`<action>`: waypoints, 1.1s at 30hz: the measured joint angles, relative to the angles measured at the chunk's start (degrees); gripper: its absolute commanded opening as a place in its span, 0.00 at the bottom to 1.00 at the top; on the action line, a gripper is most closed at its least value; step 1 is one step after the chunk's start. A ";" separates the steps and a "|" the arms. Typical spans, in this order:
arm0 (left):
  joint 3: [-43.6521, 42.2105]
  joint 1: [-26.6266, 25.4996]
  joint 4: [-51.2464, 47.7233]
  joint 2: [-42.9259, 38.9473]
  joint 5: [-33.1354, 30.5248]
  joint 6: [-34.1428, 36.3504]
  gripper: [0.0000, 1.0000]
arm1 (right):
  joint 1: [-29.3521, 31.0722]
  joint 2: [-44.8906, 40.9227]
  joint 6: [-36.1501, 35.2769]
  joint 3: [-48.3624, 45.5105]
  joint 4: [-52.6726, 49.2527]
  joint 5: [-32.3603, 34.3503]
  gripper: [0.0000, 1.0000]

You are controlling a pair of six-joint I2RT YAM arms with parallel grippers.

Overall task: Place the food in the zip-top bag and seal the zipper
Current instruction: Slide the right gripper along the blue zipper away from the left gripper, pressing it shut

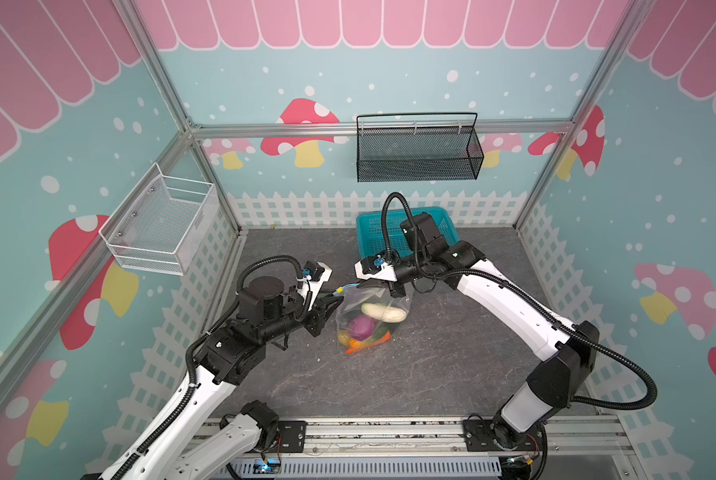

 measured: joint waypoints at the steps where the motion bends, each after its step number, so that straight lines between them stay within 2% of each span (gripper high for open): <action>1: 0.00 0.00 -0.20 0.11 0.02 0.09 0.18 | 0.00 0.07 0.07 0.00 0.00 -0.02 0.00; 6: 0.02 0.00 -0.92 0.26 0.00 0.74 0.11 | 0.00 0.26 0.09 0.17 -0.02 -0.02 0.00; 14: 0.13 0.00 -1.53 0.26 -0.22 1.49 0.15 | 0.00 0.26 0.09 0.28 -0.02 0.46 0.00; 15: 0.20 0.00 -1.66 0.26 -0.24 1.51 0.14 | 0.00 0.26 0.09 0.31 0.00 0.52 0.00; 19: 0.31 0.00 -2.23 0.24 -0.85 1.92 0.01 | 0.00 0.26 0.13 0.33 -0.02 0.81 0.00; 25: 1.29 0.00 -2.56 0.35 -1.77 2.14 0.00 | 0.00 0.26 0.28 0.37 0.00 0.81 0.00; 27: 1.64 0.00 -2.58 0.50 -1.86 2.21 0.00 | 0.00 0.26 0.28 0.37 0.00 0.81 0.06; 29: 1.88 0.00 -2.54 0.70 -2.08 2.40 0.00 | 0.00 0.26 0.31 0.37 0.00 0.74 0.20; 33: 2.05 0.00 -2.49 1.03 -2.23 2.84 0.00 | -0.04 0.26 0.24 0.37 0.11 -0.79 0.39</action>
